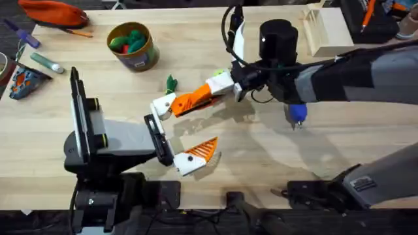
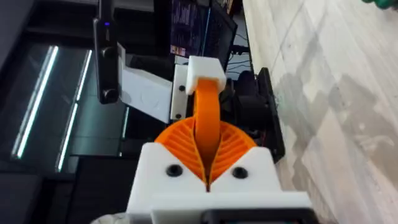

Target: Pick up the gripper from the table and insert it into the empty holder that is missing its gripper. Then pick up a screw, insert it into the mounting hole, and use the screwdriver to tighten it. Finally, clean up the table by picking up the vegetable and placing it into the bucket.

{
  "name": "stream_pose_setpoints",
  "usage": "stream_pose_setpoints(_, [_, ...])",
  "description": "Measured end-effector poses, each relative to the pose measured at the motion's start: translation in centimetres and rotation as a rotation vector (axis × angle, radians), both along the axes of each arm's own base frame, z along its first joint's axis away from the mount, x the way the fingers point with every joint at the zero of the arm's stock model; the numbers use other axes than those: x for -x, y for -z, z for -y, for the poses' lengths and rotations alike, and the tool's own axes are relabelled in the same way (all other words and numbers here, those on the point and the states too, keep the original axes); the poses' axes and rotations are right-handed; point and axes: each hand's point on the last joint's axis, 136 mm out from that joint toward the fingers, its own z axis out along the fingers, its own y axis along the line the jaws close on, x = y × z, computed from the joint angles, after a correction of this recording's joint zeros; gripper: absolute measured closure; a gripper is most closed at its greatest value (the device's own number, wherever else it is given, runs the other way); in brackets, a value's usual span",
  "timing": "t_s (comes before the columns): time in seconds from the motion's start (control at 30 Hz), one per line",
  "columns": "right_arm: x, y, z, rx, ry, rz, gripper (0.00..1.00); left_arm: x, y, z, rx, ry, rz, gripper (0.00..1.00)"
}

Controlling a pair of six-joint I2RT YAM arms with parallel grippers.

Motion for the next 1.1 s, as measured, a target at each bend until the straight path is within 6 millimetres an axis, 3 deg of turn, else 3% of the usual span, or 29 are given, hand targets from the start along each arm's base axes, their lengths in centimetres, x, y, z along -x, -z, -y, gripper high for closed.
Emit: stream_pose_setpoints(1.1, [0.4, 0.0, -1.8, 0.048, 0.021, -0.065, 0.993, 0.2, 0.0, 0.1, 0.005, 0.013, -0.009, 0.014])
